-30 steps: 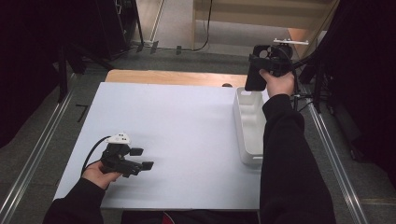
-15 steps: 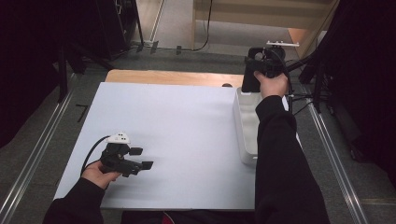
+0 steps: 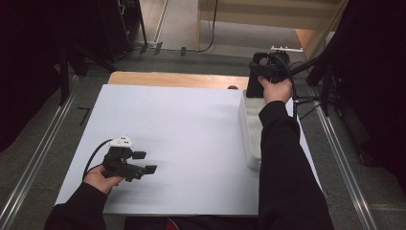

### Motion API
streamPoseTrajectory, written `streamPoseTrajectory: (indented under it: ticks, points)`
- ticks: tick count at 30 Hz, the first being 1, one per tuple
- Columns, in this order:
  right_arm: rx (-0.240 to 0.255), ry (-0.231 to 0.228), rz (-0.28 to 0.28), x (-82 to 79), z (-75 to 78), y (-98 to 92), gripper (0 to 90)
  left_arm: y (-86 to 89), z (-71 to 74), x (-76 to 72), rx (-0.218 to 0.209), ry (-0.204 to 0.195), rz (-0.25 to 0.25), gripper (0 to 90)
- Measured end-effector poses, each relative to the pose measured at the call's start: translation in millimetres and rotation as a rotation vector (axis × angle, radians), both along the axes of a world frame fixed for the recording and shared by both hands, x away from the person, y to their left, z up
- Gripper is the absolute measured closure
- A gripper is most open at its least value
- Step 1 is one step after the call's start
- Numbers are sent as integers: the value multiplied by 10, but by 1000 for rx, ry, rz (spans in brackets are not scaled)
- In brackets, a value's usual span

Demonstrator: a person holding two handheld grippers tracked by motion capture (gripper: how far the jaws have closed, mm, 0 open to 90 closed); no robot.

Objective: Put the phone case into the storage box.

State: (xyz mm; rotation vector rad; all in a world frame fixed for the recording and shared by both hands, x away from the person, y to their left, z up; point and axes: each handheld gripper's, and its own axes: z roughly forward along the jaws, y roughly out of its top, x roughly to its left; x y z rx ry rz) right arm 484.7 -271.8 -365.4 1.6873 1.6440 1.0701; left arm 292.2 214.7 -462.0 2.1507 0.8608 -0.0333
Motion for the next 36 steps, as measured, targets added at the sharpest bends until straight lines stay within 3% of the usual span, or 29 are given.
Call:
streamPoseTrajectory:
  ticks: [16, 36]
  points:
    - [15, 16, -11, -27, -179, -6, 118, 1, 1, 2, 0, 0, 0, 223]
    - [-9, 33, -1, -13, -410, 69, 118, -1, 0, 0, -2, 0, 0, 223]
